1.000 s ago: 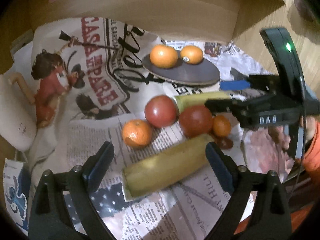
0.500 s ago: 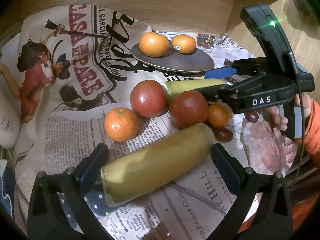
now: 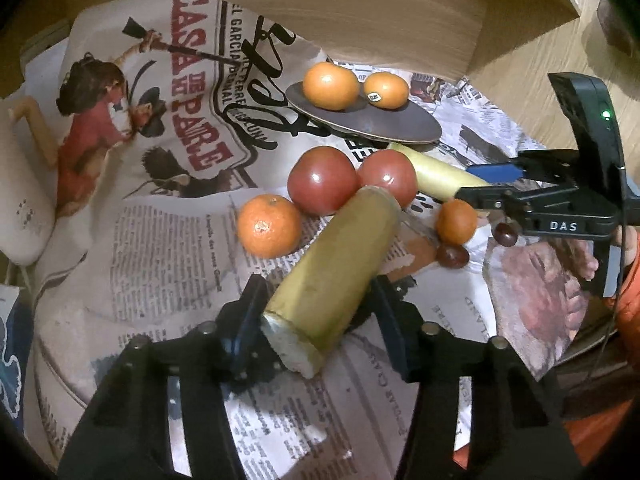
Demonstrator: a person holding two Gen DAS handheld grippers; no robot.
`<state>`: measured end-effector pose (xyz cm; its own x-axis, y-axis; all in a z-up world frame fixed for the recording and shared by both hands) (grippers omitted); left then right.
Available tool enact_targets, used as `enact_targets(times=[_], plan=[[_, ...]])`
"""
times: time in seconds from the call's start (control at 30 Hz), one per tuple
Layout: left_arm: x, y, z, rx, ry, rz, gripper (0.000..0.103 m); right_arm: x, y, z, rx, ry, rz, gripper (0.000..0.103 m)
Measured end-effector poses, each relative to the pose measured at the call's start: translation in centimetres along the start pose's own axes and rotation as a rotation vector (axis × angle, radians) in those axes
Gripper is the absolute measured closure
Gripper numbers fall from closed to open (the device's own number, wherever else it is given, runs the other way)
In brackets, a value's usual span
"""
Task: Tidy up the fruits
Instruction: 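Grasp a yellow cylinder with the left tool while the right tool grasps the other cylinder, then lower the left tool's cylinder onto the plate while the right tool lowers its cylinder beside it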
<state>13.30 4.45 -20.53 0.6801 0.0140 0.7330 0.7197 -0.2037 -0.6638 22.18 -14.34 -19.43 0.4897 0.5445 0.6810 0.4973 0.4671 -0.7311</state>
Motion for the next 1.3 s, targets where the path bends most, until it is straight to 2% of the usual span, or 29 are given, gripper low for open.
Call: enact_targets(times=[0.23, 0.5, 0.7, 0.83, 0.97, 1.13, 1.3], plan=[[1.0, 0.7, -1.2, -0.048, 0.028, 0.022, 0.049, 0.3, -0.4, 0.4, 0.021, -0.003, 0.001, 0.065], [1.4, 2.8, -3.0, -0.049, 0.109, 0.061, 0.05, 1.4, 2.6, 1.4, 0.036, -0.045, 0.039, 0.065], [1.8, 4.5, -3.3, -0.065, 0.109, 0.092, 0.054, 1.7, 3.8, 1.7, 0.043, -0.049, 0.046, 0.065], [2.0, 5.1, -3.8, -0.055, 0.132, 0.084, 0.054, 1.8, 3.9, 1.7, 0.046, -0.04, 0.03, 0.067], [2.3, 5.4, -4.1, -0.06, 0.128, 0.085, 0.067, 1.7, 3.4, 1.7, 0.029, -0.051, 0.01, 0.068], [2.9, 4.8, -3.8, -0.079, 0.086, 0.082, 0.067, 1.8, 1.5, 0.9, 0.023, -0.021, -0.041, 0.068], [4.7, 2.7, -3.5, -0.072, 0.06, 0.019, 0.067, 2.8, -0.7, -0.5, 0.006, 0.038, -0.117, 0.068]])
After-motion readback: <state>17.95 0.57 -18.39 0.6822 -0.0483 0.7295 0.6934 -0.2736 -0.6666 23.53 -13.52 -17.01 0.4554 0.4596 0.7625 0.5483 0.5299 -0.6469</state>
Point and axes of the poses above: each gripper's, at about its wrist camera, not at the fingertips, and y roughly the way its jaws point, z to its left, x to its top, the point moved 5 cm from there along y, roughly the way its jaws point, and after that the axes turned 9 degrees about -z, right-handed, at the moved point
